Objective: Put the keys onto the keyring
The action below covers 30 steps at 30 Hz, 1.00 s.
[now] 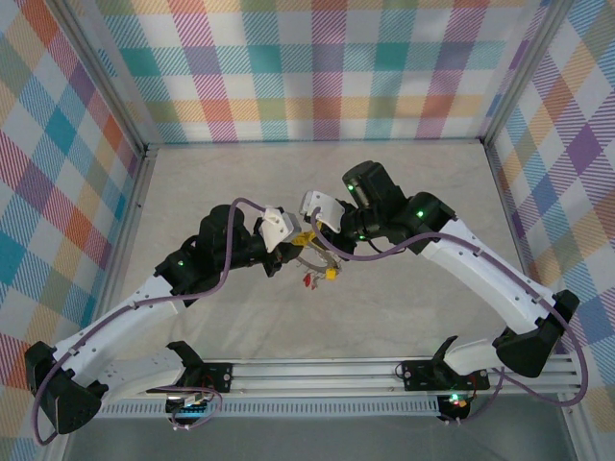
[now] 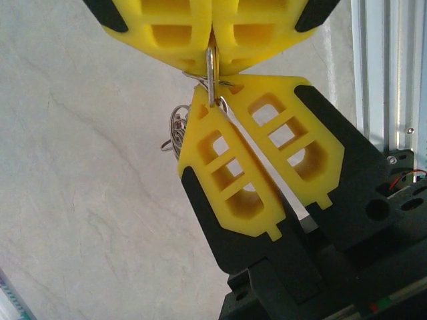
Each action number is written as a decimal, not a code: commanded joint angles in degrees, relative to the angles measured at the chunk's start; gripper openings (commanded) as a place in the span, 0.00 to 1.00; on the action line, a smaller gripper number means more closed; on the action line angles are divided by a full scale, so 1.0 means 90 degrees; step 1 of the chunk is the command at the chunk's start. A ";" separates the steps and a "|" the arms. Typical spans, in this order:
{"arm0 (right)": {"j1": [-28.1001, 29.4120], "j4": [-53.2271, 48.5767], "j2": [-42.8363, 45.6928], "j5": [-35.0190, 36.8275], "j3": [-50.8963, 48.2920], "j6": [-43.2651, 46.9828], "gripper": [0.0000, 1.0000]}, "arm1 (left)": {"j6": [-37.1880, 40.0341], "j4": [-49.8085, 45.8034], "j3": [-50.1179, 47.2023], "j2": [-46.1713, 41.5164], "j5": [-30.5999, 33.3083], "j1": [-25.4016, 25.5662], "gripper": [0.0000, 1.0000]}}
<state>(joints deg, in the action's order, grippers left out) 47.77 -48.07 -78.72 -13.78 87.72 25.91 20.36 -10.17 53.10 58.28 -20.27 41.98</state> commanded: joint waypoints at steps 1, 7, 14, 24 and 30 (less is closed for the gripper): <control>0.0093 0.0301 0.0084 -0.0293 0.0153 0.0017 0.00 | -0.0004 0.0033 0.0109 0.0078 0.0186 0.0034 0.11; 0.0122 0.0346 0.0123 -0.0378 0.0136 -0.0025 0.00 | 0.0037 -0.0030 0.0087 0.0120 0.0272 0.0026 0.11; 0.0122 0.0288 0.0290 -0.0049 -0.0072 0.0225 0.00 | 0.0431 -0.0286 0.0048 -0.0057 0.0066 0.0033 0.00; 0.0034 0.0262 0.0631 0.0403 -0.0657 0.1258 0.00 | 0.1195 -0.0423 -0.0128 -0.0268 -0.0538 -0.0069 0.00; 0.0005 0.0156 0.0762 0.0414 -0.1021 0.1798 0.00 | 0.1217 -0.0252 -0.0221 -0.0428 -0.1079 -0.0303 0.00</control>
<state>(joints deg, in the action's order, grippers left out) 48.29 -47.20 -73.43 -9.89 79.96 37.80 29.93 -13.82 51.62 56.10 -26.35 40.62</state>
